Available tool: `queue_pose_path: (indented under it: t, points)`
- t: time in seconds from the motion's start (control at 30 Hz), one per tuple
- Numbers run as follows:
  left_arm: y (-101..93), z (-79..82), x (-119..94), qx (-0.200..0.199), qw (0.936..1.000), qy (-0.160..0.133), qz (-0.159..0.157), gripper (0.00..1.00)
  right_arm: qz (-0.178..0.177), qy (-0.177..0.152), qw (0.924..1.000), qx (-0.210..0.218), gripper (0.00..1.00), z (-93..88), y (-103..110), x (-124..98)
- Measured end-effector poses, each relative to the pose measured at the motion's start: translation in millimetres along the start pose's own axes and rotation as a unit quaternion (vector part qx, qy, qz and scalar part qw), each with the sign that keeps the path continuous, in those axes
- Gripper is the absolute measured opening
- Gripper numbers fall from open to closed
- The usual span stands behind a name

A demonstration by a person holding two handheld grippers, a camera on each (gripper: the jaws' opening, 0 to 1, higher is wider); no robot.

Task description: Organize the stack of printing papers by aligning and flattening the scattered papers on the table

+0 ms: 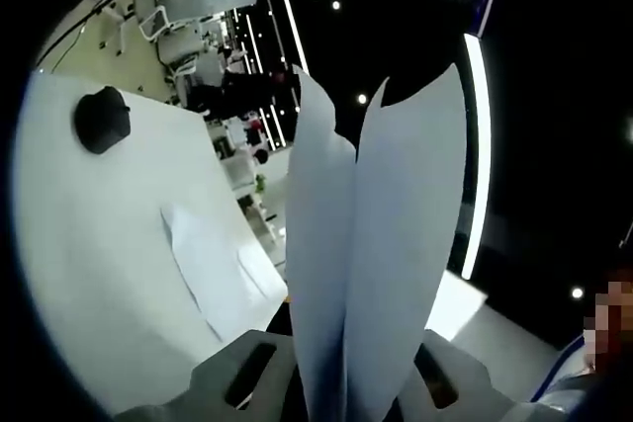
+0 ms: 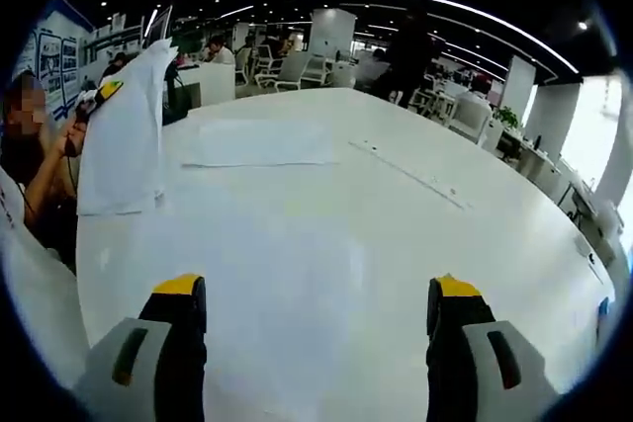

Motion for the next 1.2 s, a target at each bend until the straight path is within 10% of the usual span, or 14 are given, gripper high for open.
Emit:
queue_pose_path:
  t: [1.2]
  points:
    - [4.0, 0.9, -4, 0.001, 1.0000, -0.002, 0.007, 0.06, 0.007, 0.020, 0.9996, 0.017, 0.88, -22.2, 6, 19]
Point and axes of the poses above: the point that each gripper's makers call its tool centre point, and the gripper's own axes: x roughly forward along the fingers, y roughly to its left, z roughly out of its top, the point moved 5 cm from there along -x, roughly backward along the fingers, and after that the axes turned 6 degrees about -y, right-handed, at the moved point
